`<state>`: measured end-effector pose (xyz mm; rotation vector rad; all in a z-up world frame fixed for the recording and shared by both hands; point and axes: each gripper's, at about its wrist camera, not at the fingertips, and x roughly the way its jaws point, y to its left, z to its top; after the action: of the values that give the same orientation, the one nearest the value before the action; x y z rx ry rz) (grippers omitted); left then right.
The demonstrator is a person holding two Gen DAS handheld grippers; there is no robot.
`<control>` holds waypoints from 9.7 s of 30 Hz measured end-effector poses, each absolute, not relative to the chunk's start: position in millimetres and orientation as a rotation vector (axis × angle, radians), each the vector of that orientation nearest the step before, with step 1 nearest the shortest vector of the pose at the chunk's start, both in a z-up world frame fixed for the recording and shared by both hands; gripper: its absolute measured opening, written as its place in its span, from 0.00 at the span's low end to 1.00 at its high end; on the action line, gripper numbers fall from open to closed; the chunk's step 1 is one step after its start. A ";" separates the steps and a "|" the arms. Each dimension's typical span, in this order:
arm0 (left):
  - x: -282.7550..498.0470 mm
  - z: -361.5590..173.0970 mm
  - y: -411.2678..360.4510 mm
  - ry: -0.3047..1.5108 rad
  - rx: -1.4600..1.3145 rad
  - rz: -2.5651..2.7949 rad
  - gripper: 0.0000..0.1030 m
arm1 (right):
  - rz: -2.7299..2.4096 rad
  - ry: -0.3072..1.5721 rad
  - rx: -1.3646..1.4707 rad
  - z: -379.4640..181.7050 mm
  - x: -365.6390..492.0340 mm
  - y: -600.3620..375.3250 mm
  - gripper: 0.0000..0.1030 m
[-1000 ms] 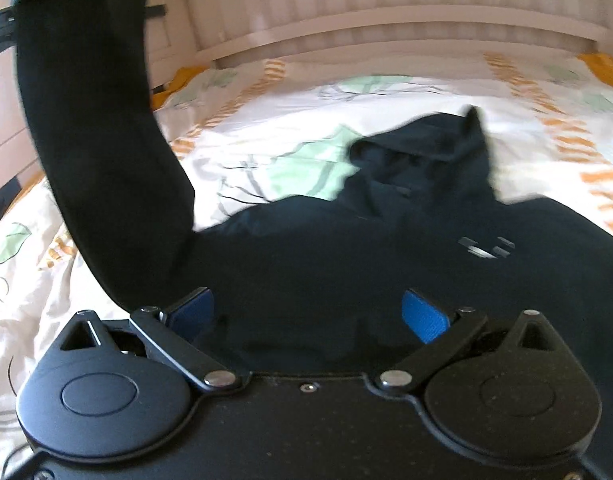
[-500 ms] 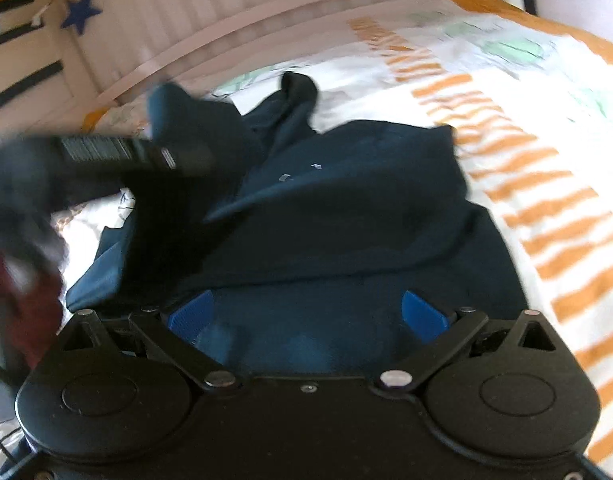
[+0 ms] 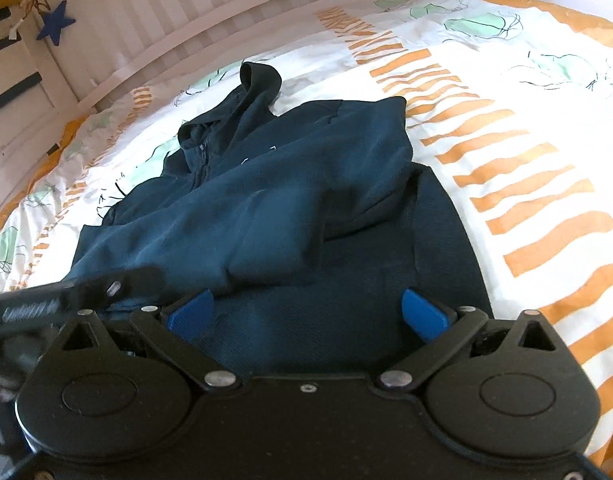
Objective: Fold large clothes
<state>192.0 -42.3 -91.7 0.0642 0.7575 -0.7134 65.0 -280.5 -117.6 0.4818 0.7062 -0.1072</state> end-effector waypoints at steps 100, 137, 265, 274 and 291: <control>272.1 -135.0 54.1 0.721 -0.043 -0.197 0.98 | -0.048 0.680 0.154 -147.2 164.9 -259.8 1.00; 356.8 -8.6 -51.3 0.650 0.038 -0.348 0.87 | 0.022 0.544 0.217 -30.5 216.0 -314.6 0.92; 510.2 -143.7 -75.6 0.735 -0.030 -0.349 0.77 | 0.344 0.715 0.089 -124.6 552.6 -285.8 0.21; 485.0 -102.4 -86.4 0.716 -0.113 -0.521 0.75 | 0.366 0.500 -0.008 -72.6 492.4 -283.7 0.19; 384.4 -107.4 -49.3 0.769 -0.114 -0.454 0.75 | 0.551 0.294 -0.301 -58.3 220.4 -236.3 0.19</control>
<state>384.4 -49.3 -107.4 -0.1140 0.7693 -0.4543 220.4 -236.3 -58.3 -0.3010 0.2943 0.5512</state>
